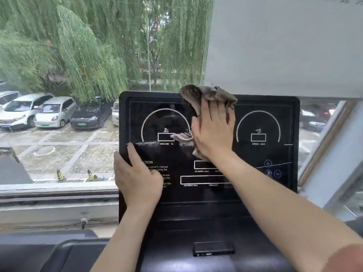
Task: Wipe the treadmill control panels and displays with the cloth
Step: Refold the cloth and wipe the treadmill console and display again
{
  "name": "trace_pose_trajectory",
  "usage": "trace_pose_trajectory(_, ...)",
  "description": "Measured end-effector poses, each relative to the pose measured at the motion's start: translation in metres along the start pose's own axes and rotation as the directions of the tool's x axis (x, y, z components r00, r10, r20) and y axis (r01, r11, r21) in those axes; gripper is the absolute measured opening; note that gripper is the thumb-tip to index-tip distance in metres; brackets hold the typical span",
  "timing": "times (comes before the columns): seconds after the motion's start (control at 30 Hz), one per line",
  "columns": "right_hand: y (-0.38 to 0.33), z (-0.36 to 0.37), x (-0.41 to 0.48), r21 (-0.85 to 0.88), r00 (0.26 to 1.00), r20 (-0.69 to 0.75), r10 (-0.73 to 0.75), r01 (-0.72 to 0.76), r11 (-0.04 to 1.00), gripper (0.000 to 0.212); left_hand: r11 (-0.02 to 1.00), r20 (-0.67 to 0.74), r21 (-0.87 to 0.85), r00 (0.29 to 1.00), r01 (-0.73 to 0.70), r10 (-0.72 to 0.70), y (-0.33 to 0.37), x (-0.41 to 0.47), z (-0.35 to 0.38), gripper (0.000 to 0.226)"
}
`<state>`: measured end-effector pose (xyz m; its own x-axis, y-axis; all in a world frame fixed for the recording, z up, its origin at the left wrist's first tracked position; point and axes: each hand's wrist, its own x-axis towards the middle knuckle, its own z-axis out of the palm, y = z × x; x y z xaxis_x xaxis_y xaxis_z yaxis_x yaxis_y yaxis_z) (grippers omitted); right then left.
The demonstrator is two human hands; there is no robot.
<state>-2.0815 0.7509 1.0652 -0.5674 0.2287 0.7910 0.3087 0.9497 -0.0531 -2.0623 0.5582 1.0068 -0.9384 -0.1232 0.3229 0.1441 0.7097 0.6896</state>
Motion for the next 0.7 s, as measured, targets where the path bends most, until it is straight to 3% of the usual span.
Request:
trace_pose_trajectory(0.07,-0.024,0.004,-0.005,0.037,1.0,-0.014,-0.016,0.017,0.999,0.06,0.995,-0.083,0.032,0.992,-0.093,0.096,0.009,-0.001,0.001,0.078)
trace_pose_trajectory(0.13,-0.039,0.01,-0.037,0.057,0.958,0.02,-0.287,0.285,0.957,0.064,0.941,-0.193,0.044,0.922,-0.335,0.337,0.027,-0.005,0.008,0.064)
trace_pose_trajectory(0.2,-0.036,0.01,-0.074,0.037,0.833,0.122,-0.54,0.54,0.841,0.069,0.873,-0.157,-0.008,0.863,-0.488,0.48,0.051,-0.011,0.021,0.052)
trace_pose_trajectory(0.33,0.014,0.011,-0.093,0.164,0.701,0.17,-0.692,0.673,0.722,0.056,0.887,-0.096,-0.119,0.894,-0.446,0.437,0.085,-0.021,0.051,0.04)
trace_pose_trajectory(0.43,0.072,0.01,-0.069,0.091,0.642,0.178,-0.746,0.744,0.662,0.057,0.845,-0.11,-0.145,0.857,-0.515,0.504,0.109,-0.034,0.068,0.043)
trace_pose_trajectory(0.5,0.108,0.008,-0.038,-0.013,0.67,0.163,-0.724,0.736,0.677,0.06,0.77,-0.083,-0.127,0.781,-0.625,0.62,0.135,-0.038,0.075,0.05)
trace_pose_trajectory(0.6,0.145,0.0,0.001,-0.077,0.798,0.08,-0.598,0.603,0.794,0.059,0.606,0.005,0.022,0.606,-0.795,0.795,0.17,-0.026,0.089,0.06)
trace_pose_trajectory(0.7,0.147,0.001,-0.013,-0.059,0.899,0.069,-0.432,0.436,0.898,0.065,0.555,0.041,0.09,0.559,-0.827,0.828,0.175,-0.022,0.104,0.06)
